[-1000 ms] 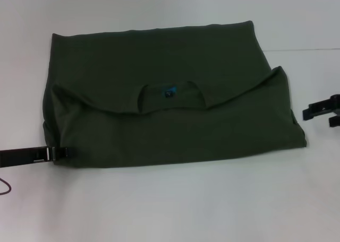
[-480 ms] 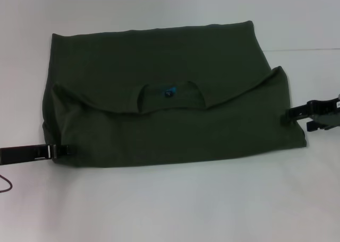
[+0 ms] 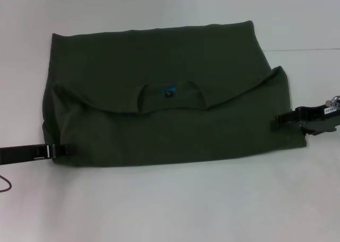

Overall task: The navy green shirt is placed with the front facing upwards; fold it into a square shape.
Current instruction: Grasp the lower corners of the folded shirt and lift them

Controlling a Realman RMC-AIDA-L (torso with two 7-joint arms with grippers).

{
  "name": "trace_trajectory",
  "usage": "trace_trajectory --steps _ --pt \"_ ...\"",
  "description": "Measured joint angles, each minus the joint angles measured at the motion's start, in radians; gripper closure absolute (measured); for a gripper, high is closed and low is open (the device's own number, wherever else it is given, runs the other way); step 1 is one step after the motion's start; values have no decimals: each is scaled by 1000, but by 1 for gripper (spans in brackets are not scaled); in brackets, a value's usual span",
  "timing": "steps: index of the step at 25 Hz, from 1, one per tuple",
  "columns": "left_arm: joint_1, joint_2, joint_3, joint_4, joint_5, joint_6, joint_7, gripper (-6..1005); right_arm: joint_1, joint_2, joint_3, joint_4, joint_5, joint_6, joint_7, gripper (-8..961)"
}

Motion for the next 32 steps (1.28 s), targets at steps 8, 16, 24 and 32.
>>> trace_trajectory --steps 8,16,24,32 --pt "-2 0 1 -1 -4 -1 0 948 10 7 -2 4 -8 12 4 233" --pt "-3 0 0 -2 -5 0 -1 948 9 6 -27 5 -9 15 1 396" --pt "-6 4 0 0 2 9 -26 949 3 6 -29 8 -8 15 -10 875" --pt "-21 23 -12 8 81 79 -96 949 -2 0 -28 9 -6 -18 -50 897"
